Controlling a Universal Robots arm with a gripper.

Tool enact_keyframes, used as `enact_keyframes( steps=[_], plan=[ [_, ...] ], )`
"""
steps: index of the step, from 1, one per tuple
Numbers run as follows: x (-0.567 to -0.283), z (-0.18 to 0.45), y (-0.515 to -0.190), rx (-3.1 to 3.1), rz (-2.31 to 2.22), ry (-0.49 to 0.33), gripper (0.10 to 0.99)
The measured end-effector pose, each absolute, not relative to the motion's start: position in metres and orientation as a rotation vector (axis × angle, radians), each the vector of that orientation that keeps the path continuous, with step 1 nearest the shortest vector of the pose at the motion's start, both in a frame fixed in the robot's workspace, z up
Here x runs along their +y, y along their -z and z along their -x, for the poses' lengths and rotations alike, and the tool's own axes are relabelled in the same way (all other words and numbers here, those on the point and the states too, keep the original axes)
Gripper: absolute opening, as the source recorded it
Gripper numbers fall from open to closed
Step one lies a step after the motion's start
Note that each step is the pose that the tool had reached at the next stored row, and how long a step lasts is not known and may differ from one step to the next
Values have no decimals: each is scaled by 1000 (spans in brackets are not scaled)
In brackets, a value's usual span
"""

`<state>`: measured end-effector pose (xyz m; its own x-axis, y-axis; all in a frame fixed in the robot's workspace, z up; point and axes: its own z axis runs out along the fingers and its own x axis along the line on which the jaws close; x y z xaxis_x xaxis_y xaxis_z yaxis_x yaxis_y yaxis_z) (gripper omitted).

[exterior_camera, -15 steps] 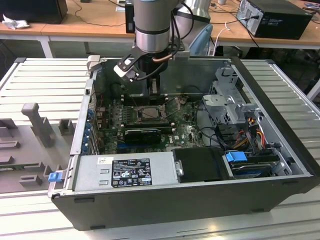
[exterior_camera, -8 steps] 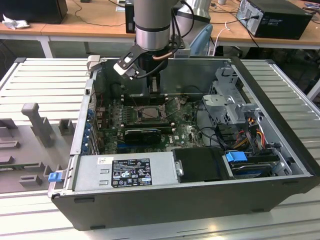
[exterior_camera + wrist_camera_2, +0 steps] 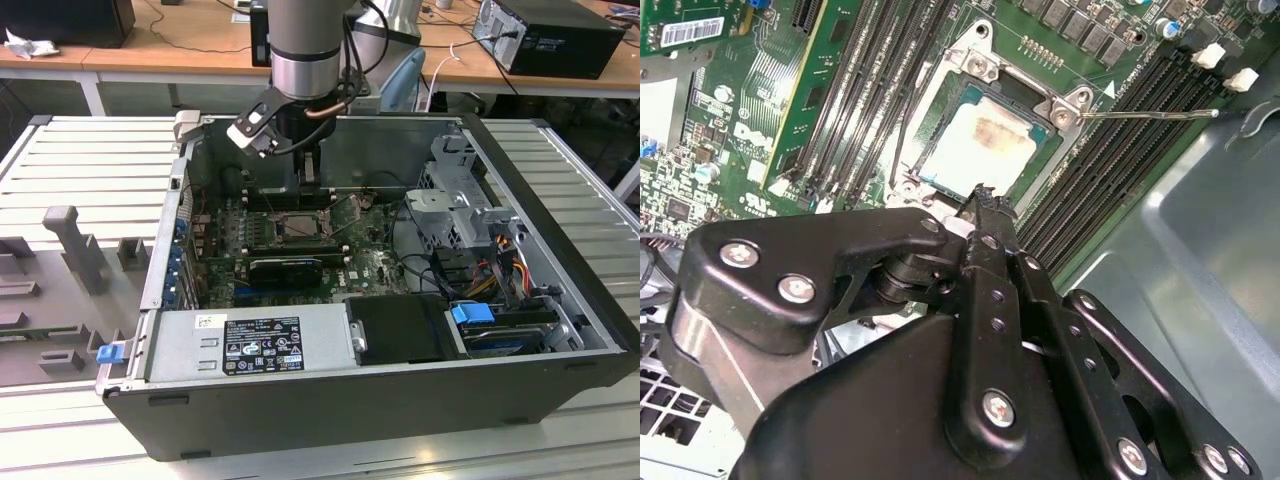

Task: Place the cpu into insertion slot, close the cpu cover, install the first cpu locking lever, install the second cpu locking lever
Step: 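Close the cpu cover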

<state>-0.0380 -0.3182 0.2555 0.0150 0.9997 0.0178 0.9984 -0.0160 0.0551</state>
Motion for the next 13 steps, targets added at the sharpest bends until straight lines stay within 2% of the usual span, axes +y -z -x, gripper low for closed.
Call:
enact_keyframes(
  steps=[13],
  plan=[
    [-318, 38, -257, 2185, -2219, -80, 106]
  ],
)
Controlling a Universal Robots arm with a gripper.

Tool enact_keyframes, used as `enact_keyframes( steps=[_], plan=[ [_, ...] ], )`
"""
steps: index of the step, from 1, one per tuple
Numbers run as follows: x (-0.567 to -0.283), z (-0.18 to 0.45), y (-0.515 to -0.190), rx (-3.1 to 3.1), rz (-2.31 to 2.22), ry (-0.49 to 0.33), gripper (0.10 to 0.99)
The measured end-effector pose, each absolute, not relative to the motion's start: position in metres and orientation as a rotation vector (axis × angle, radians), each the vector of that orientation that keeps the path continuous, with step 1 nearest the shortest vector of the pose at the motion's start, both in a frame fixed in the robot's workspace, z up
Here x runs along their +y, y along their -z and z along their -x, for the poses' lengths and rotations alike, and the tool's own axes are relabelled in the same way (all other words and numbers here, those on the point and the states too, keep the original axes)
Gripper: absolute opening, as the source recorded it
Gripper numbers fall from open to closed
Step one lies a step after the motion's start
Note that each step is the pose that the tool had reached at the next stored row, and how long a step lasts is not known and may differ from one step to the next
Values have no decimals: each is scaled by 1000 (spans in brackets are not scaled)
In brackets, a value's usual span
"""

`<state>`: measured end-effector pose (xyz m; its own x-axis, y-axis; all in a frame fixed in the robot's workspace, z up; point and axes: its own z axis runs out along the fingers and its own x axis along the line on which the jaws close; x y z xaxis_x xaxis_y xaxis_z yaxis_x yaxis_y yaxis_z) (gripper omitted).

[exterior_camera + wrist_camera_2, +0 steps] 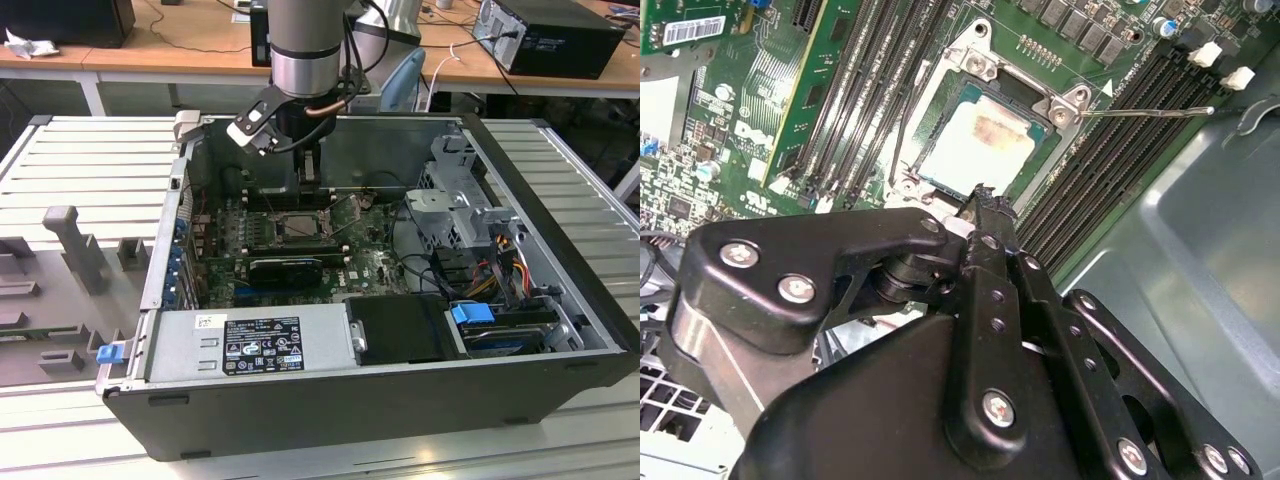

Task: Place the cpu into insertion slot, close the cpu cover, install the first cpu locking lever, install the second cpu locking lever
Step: 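Close the cpu cover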

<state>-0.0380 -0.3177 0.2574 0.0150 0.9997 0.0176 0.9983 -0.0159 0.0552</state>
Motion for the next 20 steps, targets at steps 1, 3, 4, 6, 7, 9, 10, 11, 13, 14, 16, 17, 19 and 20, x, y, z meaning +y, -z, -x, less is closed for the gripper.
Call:
enact_keyframes(
  steps=[1, 3, 4, 6, 7, 9, 10, 11, 13, 14, 16, 17, 19, 20],
  plan=[
    [-318, 38, -257, 2185, -2219, -80, 106],
    [-318, 38, -258, 2184, -2219, -79, 106],
    [-318, 38, -259, 2184, -2219, -79, 106],
    [-317, 38, -260, 2184, -2219, -79, 106],
    [-317, 38, -261, 2184, -2218, -79, 106],
    [-317, 38, -262, 2184, -2218, -79, 106],
    [-317, 38, -263, 2184, -2218, -79, 106],
    [-317, 38, -263, 2184, -2218, -79, 106],
    [-317, 38, -264, 2184, -2219, -79, 106],
    [-317, 38, -264, 2184, -2218, -79, 106],
    [-317, 38, -264, 2184, -2218, -79, 106],
    [-317, 38, -265, 2184, -2218, -79, 106],
    [-317, 38, -265, 2184, -2218, -79, 106],
    [-317, 38, -265, 2184, -2218, -79, 106]
  ],
)
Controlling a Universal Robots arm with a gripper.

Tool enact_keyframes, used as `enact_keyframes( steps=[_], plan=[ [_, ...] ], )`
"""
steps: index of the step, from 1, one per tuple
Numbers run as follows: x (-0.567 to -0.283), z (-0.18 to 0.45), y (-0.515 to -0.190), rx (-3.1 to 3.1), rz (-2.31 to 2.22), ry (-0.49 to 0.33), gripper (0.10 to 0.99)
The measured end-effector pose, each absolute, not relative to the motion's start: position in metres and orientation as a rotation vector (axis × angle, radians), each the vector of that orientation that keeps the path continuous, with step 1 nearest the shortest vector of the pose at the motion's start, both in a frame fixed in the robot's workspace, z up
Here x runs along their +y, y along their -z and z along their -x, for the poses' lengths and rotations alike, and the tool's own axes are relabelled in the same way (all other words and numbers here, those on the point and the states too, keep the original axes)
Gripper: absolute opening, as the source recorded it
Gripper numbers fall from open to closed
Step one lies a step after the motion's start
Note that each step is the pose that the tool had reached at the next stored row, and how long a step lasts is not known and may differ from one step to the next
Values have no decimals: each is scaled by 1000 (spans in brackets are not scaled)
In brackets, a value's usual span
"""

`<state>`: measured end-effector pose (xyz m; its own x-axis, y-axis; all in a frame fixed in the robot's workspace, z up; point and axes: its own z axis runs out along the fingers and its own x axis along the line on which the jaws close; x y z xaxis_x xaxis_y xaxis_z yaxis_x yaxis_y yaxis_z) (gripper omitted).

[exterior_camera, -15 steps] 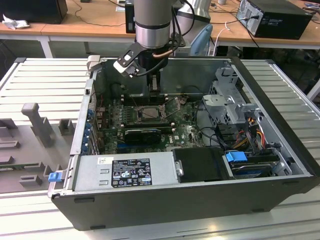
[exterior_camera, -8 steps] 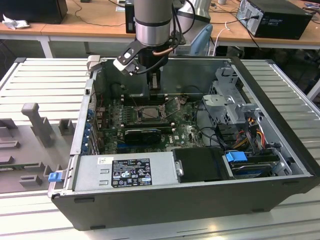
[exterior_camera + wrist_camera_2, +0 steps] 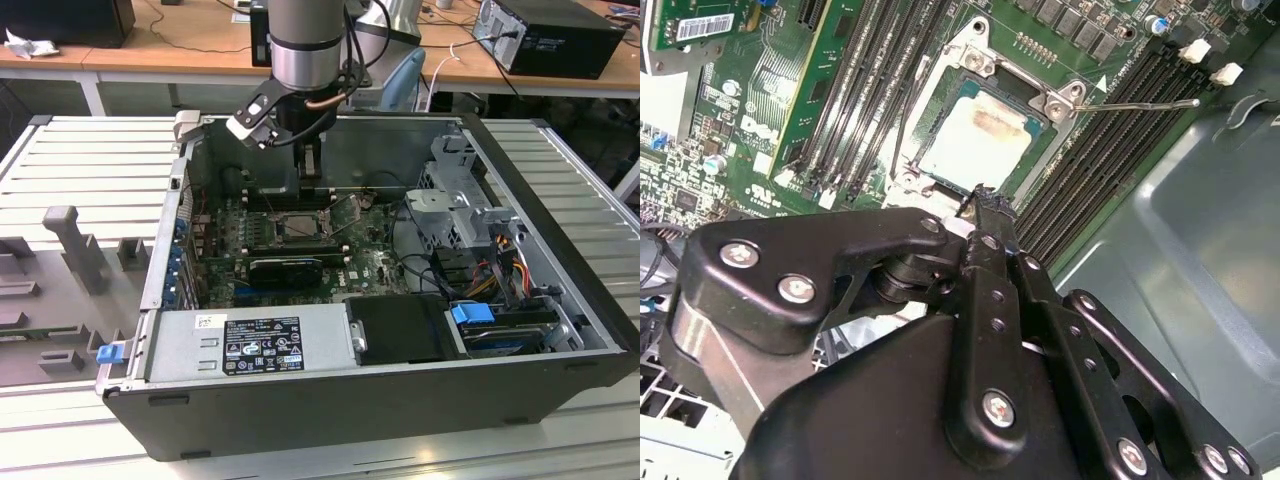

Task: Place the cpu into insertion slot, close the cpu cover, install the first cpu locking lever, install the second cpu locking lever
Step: 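Close the cpu cover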

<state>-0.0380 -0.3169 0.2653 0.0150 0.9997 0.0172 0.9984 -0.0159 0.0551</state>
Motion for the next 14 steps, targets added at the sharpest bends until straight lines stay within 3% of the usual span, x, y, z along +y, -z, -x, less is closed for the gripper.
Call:
enact_keyframes(
  steps=[14],
  plan=[
    [-316, 38, -269, 2184, -2218, -79, 106]
  ],
)
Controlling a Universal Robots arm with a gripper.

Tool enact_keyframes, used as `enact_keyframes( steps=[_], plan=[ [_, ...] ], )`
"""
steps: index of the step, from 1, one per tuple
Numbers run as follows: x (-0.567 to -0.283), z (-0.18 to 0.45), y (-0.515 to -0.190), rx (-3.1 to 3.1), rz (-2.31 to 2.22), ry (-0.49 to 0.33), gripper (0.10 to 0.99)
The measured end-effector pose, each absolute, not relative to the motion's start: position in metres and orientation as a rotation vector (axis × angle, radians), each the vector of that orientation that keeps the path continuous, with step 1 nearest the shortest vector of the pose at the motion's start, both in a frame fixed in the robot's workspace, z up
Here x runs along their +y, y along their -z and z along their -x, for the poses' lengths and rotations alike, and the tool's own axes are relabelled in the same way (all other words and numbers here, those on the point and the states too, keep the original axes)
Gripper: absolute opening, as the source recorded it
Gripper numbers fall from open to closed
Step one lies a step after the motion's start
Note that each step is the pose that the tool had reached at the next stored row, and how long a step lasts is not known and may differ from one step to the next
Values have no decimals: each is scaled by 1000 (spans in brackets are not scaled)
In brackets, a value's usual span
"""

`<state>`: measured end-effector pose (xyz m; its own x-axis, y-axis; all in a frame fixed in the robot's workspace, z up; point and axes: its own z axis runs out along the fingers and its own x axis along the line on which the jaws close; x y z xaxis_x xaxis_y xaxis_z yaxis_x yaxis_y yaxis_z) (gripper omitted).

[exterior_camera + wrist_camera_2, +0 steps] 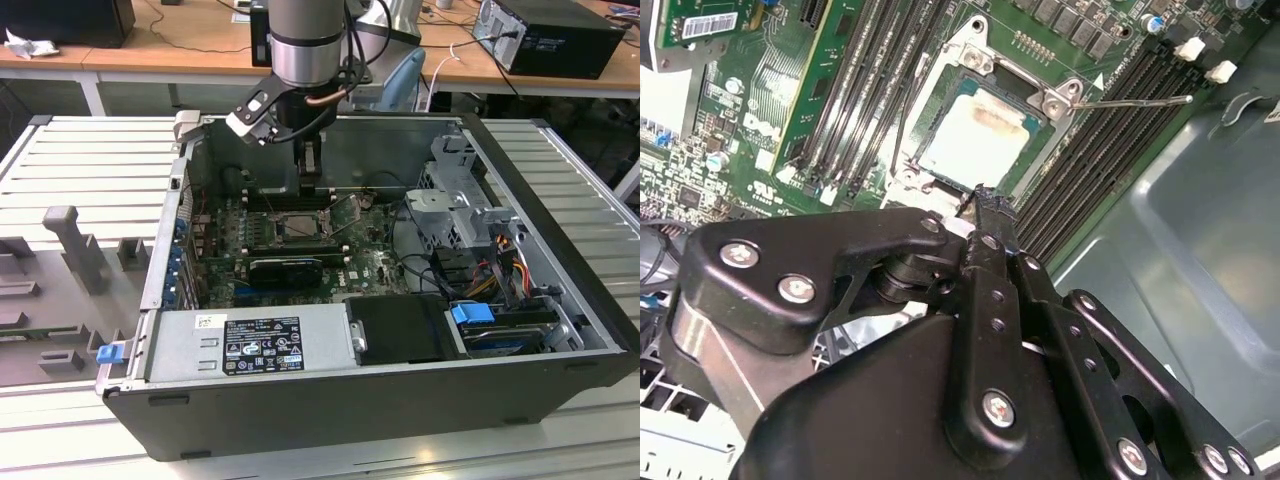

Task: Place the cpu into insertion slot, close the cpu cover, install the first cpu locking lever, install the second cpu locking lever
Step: 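Close the cpu cover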

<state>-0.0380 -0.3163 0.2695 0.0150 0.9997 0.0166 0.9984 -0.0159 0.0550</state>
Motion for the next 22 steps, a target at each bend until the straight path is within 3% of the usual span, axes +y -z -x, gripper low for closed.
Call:
enact_keyframes(
  steps=[22],
  plan=[
    [-316, 24, -271, 2184, -2218, -79, 106]
  ],
)
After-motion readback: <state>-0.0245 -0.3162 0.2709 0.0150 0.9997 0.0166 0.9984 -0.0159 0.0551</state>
